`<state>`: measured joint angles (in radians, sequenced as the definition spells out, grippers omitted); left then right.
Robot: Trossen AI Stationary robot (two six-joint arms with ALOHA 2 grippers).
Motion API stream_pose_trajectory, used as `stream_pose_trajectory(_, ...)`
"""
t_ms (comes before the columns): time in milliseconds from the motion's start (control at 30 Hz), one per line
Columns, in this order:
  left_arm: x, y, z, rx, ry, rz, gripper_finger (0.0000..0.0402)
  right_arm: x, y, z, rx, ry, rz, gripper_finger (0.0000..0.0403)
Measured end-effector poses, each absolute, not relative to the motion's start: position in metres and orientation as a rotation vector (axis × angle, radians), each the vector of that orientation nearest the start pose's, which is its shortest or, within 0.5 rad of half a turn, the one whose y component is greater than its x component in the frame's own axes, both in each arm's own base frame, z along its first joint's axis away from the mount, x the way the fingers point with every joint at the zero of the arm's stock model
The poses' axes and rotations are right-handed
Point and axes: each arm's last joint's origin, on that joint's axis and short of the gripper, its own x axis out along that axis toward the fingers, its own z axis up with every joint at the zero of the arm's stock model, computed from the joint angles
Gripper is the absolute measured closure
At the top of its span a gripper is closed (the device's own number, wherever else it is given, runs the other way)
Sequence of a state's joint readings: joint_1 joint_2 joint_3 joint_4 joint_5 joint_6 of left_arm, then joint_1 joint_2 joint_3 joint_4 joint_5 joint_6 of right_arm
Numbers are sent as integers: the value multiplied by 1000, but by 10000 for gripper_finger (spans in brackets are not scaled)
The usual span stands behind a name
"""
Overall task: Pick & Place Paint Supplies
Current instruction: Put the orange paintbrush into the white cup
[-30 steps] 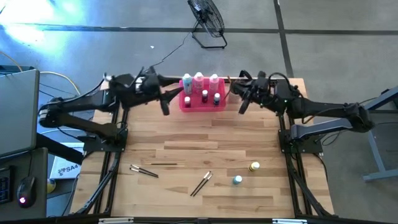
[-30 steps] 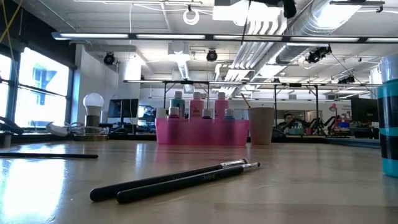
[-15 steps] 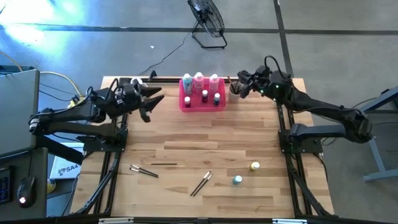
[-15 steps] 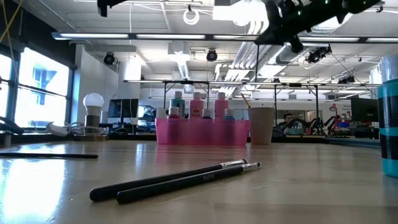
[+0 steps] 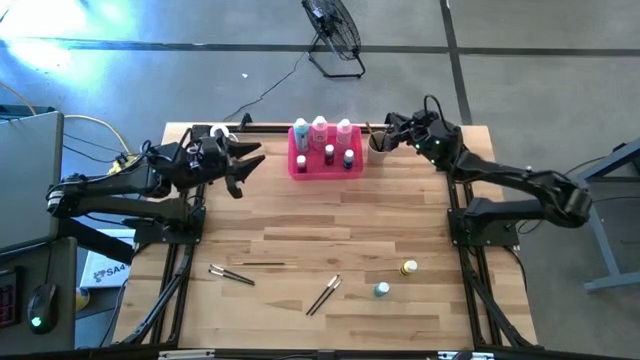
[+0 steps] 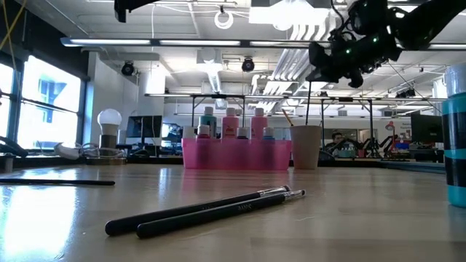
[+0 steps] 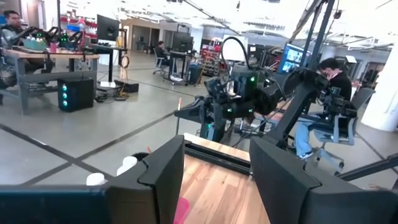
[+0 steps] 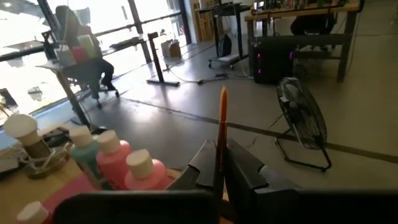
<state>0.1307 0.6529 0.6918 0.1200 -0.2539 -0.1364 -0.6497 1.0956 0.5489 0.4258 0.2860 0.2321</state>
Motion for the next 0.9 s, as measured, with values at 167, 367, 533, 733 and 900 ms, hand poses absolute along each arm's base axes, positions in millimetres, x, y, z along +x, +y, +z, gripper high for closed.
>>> stream_pose_trajectory(167,148,27,347,-144,-174,374,224,191,-155,233,247,72,-951,398)
stream_pose_trajectory(367,149,27,346,-147,-169,374,224,200,-162,216,259,122,-957,398)
stream_pose_trajectory(533,149,27,347,-148,-172,374,224,203,-164,211,258,140,-957,395)
stream_pose_trajectory(733,149,27,346,-147,-171,374,224,203,-164,211,236,154,-956,355)
stream_pose_trajectory(900,149,27,346,-149,-171,374,224,203,-164,211,199,176,-939,307)
